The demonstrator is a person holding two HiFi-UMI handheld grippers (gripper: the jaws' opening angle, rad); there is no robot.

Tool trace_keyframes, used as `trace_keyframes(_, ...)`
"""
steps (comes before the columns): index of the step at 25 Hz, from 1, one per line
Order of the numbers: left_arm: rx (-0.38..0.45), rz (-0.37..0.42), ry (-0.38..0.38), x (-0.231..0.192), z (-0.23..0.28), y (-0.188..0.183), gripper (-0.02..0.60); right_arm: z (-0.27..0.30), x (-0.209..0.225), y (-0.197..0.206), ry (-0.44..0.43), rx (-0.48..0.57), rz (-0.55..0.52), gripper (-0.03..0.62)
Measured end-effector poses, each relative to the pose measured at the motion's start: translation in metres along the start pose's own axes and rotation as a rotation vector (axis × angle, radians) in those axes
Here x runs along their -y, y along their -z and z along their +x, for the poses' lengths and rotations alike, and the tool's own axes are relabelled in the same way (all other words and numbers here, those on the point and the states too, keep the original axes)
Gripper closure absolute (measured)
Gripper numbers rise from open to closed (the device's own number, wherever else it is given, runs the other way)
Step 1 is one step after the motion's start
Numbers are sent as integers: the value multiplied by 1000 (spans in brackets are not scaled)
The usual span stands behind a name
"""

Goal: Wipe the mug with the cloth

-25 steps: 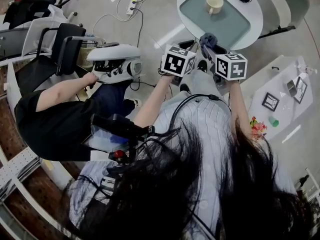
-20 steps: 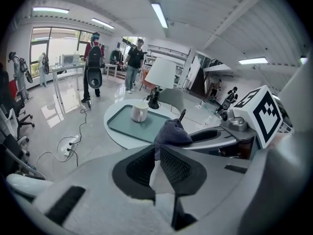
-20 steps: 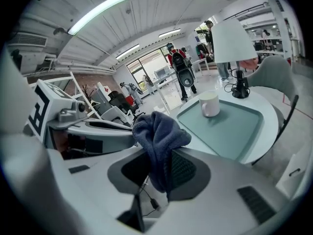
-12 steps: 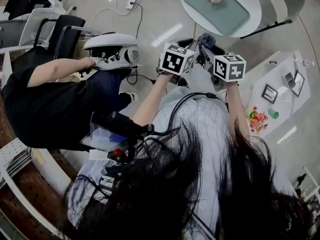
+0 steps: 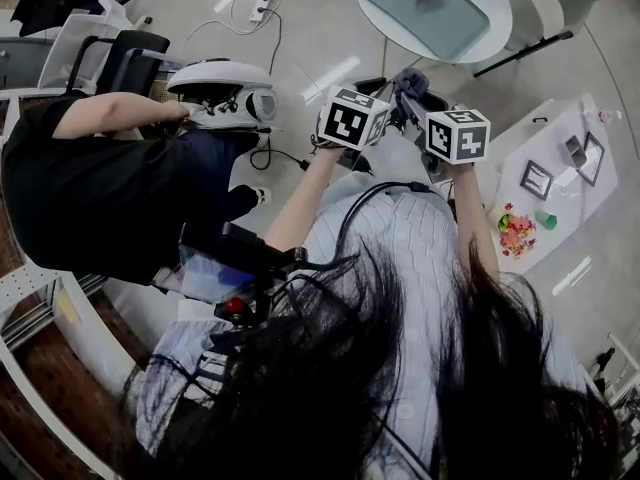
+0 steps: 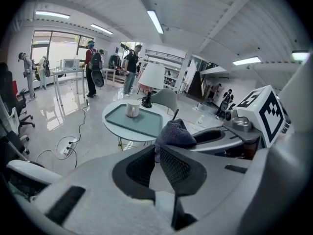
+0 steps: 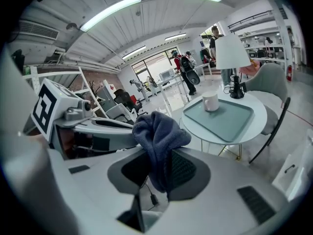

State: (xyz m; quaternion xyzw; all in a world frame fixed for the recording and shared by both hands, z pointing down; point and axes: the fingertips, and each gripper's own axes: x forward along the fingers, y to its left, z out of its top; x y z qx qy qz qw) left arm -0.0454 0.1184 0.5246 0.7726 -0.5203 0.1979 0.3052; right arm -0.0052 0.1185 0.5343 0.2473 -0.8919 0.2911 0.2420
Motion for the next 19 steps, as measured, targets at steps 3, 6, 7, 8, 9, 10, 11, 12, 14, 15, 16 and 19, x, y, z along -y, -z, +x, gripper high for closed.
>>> trace_keyframes(3, 14, 17, -1, 5, -5, -2, 532, -4, -4, 1, 0, 7, -15, 496)
trace_keyframes(6, 30, 21, 5, 6, -10, -4, 532, -6, -11, 1, 0, 14, -25, 496)
trace_keyframes(7, 31, 24, 8, 7, -11, -4, 532, -7, -12, 2, 2, 16, -26, 496)
trace_keyframes(8, 29, 27, 10, 8, -11, -3, 532, -9, -12, 4, 4, 17, -25, 496)
trace_keyframes(9, 27, 30, 13, 10, -10, -1, 532, -10, -13, 6, 6, 17, -24, 496)
trace_keyframes(10, 25, 31, 15, 12, -10, 1, 532, -12, -13, 8, 8, 17, -24, 496)
trace_keyframes(11, 24, 33, 17, 14, -10, 2, 532, -14, -13, 9, 10, 17, -23, 496)
trace_keyframes(12, 22, 34, 19, 15, -11, 3, 532, -15, -14, 11, 11, 17, -23, 496)
trace_keyframes(14, 16, 40, 18, 16, -12, 5, 532, -15, -15, 12, 12, 16, -21, 496)
trace_keyframes(15, 13, 42, 17, 16, -14, 6, 532, -15, -16, 13, 13, 16, -19, 496)
trace_keyframes(16, 10, 44, 15, 16, -15, 7, 532, -15, -16, 13, 14, 15, -17, 496)
trace_keyframes(19, 3, 41, 13, 16, -17, 10, 532, -17, -17, 14, 15, 14, -12, 496)
